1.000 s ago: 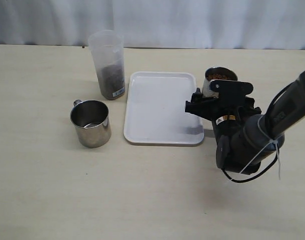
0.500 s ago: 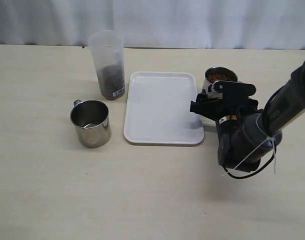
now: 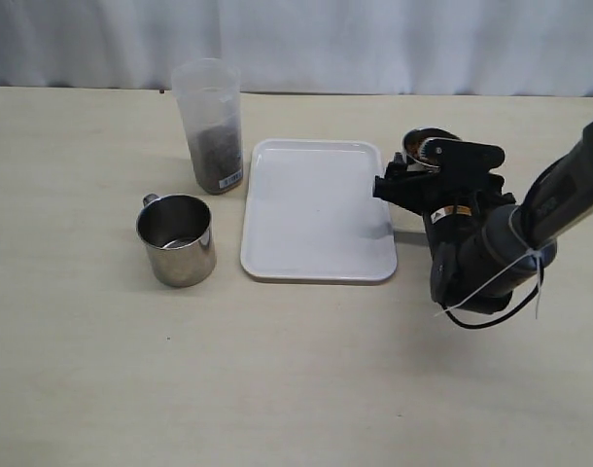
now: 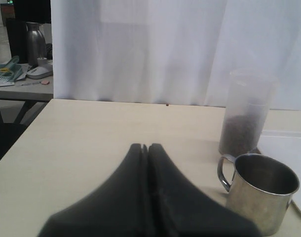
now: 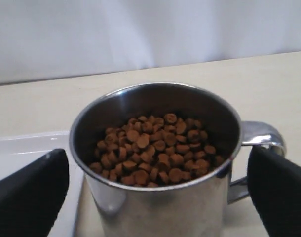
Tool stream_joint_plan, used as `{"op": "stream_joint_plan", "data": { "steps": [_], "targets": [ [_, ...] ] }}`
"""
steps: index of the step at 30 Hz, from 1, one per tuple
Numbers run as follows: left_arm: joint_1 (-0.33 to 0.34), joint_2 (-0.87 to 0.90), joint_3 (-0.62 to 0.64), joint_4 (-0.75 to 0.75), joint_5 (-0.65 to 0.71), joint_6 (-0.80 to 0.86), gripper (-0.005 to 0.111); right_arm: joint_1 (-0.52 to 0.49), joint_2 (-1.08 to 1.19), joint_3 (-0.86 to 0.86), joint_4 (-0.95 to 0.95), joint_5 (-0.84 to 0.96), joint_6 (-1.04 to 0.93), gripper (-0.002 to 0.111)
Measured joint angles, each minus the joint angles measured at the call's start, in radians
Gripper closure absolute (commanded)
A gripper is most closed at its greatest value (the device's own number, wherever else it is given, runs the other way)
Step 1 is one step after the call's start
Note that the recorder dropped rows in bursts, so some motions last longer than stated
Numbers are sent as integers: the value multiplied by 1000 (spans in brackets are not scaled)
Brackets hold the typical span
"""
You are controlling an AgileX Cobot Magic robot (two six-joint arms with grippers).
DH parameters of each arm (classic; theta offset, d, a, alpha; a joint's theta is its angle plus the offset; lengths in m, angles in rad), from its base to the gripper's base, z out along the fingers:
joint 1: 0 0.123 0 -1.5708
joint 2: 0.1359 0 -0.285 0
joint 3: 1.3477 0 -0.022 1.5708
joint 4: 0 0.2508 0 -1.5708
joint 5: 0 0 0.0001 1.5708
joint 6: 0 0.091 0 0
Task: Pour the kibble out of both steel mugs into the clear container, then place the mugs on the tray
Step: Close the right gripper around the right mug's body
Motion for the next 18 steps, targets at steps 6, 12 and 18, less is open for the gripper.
{"op": "stream_joint_plan", "data": {
  "steps": [6,12,18],
  "targets": [
    [0,0,0,0,0,0,107,0,42,-17,0,2,-55,33],
    [0,0,0,0,0,0,107,-14,52,-17,36,-15,-59,33],
    [0,0,0,0,0,0,107,-62,52,-17,25,-11,-52,33]
  ]
}}
